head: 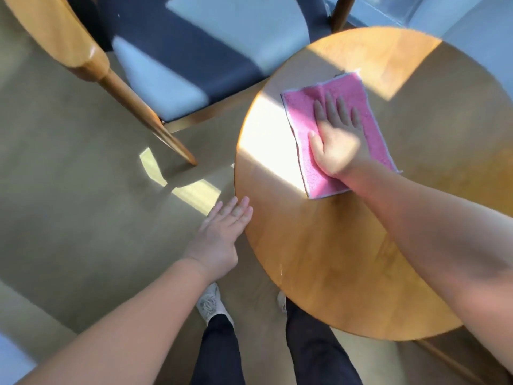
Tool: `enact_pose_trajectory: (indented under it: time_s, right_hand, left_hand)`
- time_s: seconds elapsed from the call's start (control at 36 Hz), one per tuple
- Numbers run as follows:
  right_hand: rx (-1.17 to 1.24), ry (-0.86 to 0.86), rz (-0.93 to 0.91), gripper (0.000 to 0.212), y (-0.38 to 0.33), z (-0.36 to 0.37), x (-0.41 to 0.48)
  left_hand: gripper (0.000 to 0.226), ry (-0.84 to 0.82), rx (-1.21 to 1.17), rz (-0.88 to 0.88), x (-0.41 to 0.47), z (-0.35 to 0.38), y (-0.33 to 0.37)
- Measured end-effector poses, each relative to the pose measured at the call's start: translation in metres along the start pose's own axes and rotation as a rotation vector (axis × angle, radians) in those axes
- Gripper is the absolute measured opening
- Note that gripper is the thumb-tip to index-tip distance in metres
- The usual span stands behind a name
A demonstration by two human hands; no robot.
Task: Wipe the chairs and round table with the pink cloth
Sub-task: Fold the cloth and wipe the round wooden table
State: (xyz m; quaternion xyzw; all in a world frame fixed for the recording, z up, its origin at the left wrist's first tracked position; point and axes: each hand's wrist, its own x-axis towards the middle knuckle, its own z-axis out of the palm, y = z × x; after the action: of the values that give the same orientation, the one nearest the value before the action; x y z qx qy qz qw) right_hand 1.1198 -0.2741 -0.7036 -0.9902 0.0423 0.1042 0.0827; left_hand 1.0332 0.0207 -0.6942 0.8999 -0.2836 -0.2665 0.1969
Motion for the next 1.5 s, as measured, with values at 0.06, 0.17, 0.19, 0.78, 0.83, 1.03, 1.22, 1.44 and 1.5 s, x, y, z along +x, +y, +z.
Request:
enact_pose_trajectory:
  time_s: [0.06,0.17,0.19,0.78,0.83,1.03,1.22,1.44,1.5]
  right_hand:
    - [0.014,0.025,-0.024,0.062,-0.014,0.006,-0.020]
    - [0.044,-0.015,-0.083,0.059,-0.040,0.026,-0.076]
    - [0.030,-0.057,-0.075,0.059,-0.045,0.031,-0.093]
    - [-0.006,-0.215,-0.189,0.061,-0.117,0.049,-0.141]
    - [-0.021,-0.219,-0.237,0.063,-0.112,0.045,-0.123]
    - [0.018,-0.179,-0.324,0.062,-0.093,0.025,-0.069]
    - [-0.032,-0.098,-0.200,0.062,-0.065,0.005,0.007]
    - [-0.027,-0.034,-0.080,0.064,-0.043,-0.008,0.065]
    - [-0.029,-0.028,-0.068,0.065,-0.045,-0.007,0.065]
  left_hand:
    - [0.086,0.003,0.012,0.005,0.001,-0.001,0.000]
    - [0.087,-0.008,0.057,0.028,0.003,-0.002,-0.002]
    - [0.086,-0.014,0.063,0.033,0.003,-0.003,-0.003]
    - [0.069,0.128,0.126,0.040,-0.007,-0.045,-0.044]
    - [0.068,0.143,0.110,0.032,-0.007,-0.046,-0.046]
    - [0.066,0.191,0.089,-0.023,0.000,-0.047,-0.051]
    - [0.063,0.213,0.068,-0.075,0.009,-0.043,-0.056]
    - [0.066,0.224,0.052,-0.122,0.012,-0.042,-0.048]
    - [0.066,0.220,0.054,-0.115,0.011,-0.043,-0.047]
